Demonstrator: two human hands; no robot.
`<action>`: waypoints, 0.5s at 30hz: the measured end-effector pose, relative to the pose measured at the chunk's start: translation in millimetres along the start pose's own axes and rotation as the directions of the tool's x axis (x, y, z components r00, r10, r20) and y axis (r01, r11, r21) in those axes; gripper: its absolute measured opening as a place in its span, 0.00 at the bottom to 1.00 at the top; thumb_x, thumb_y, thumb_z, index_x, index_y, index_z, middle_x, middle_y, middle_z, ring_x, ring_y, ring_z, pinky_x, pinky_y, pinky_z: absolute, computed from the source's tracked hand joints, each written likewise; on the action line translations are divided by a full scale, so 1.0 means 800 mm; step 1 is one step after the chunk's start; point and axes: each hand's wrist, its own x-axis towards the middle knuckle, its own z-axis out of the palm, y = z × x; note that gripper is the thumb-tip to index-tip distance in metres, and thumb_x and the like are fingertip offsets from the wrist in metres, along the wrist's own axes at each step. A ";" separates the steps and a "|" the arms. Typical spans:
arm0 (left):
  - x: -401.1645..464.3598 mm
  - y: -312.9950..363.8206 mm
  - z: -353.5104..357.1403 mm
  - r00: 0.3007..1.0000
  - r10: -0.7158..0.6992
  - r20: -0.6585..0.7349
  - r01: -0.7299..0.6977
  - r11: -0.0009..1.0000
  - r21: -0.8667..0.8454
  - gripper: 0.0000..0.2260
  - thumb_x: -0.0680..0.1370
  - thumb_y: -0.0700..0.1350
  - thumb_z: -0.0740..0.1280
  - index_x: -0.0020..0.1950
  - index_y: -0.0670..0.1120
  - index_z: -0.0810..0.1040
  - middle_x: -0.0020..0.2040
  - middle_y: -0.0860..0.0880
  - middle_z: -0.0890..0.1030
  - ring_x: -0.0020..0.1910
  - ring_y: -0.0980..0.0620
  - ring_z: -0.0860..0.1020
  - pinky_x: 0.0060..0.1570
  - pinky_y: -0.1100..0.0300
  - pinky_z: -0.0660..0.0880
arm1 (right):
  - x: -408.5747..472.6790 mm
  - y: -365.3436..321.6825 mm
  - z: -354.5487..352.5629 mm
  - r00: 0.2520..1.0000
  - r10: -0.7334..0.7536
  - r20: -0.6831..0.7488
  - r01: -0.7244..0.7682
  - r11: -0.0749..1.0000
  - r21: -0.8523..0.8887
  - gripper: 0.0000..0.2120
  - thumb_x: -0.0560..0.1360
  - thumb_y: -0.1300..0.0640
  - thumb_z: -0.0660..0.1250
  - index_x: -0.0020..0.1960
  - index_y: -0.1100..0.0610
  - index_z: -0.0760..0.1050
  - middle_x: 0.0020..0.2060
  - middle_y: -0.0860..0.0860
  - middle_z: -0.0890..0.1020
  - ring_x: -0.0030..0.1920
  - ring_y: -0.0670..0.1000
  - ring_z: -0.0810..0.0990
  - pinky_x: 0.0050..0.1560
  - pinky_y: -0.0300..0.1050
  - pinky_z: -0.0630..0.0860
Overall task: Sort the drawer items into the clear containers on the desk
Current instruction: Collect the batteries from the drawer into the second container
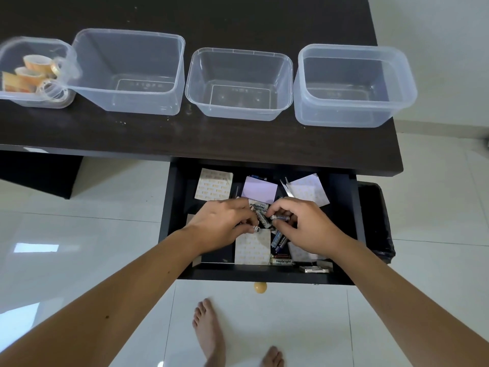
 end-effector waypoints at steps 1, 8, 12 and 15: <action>-0.003 -0.002 -0.002 1.000 -0.004 0.004 0.004 1.000 -0.029 0.08 0.81 0.51 0.73 0.58 0.52 0.86 0.53 0.55 0.79 0.47 0.54 0.81 0.44 0.58 0.79 | 0.002 -0.002 0.002 1.000 0.023 -0.004 -0.023 1.000 0.008 0.09 0.80 0.60 0.70 0.55 0.48 0.81 0.43 0.42 0.82 0.35 0.46 0.79 0.38 0.40 0.77; -0.017 -0.009 -0.018 0.997 -0.062 0.035 0.068 0.976 -0.206 0.05 0.82 0.48 0.72 0.57 0.53 0.84 0.51 0.64 0.80 0.54 0.69 0.76 0.56 0.67 0.72 | 0.029 -0.018 0.020 0.998 0.067 -0.013 -0.068 0.992 -0.102 0.06 0.80 0.52 0.71 0.56 0.48 0.77 0.42 0.42 0.79 0.37 0.42 0.78 0.38 0.40 0.72; -0.021 -0.012 -0.017 0.991 -0.131 0.001 0.127 0.966 -0.223 0.08 0.83 0.46 0.71 0.62 0.51 0.83 0.46 0.67 0.75 0.51 0.72 0.74 0.51 0.73 0.68 | 0.036 -0.020 0.026 0.993 0.114 -0.015 -0.114 0.973 -0.201 0.14 0.77 0.47 0.76 0.59 0.49 0.78 0.47 0.43 0.79 0.41 0.41 0.77 0.39 0.36 0.70; -0.018 -0.015 -0.014 0.989 -0.145 -0.019 0.138 0.969 -0.205 0.16 0.84 0.43 0.68 0.72 0.50 0.78 0.52 0.58 0.73 0.52 0.60 0.73 0.57 0.69 0.69 | 0.038 -0.018 0.027 0.993 0.113 -0.033 -0.118 0.968 -0.220 0.12 0.78 0.48 0.75 0.59 0.51 0.80 0.48 0.46 0.80 0.40 0.41 0.76 0.39 0.38 0.70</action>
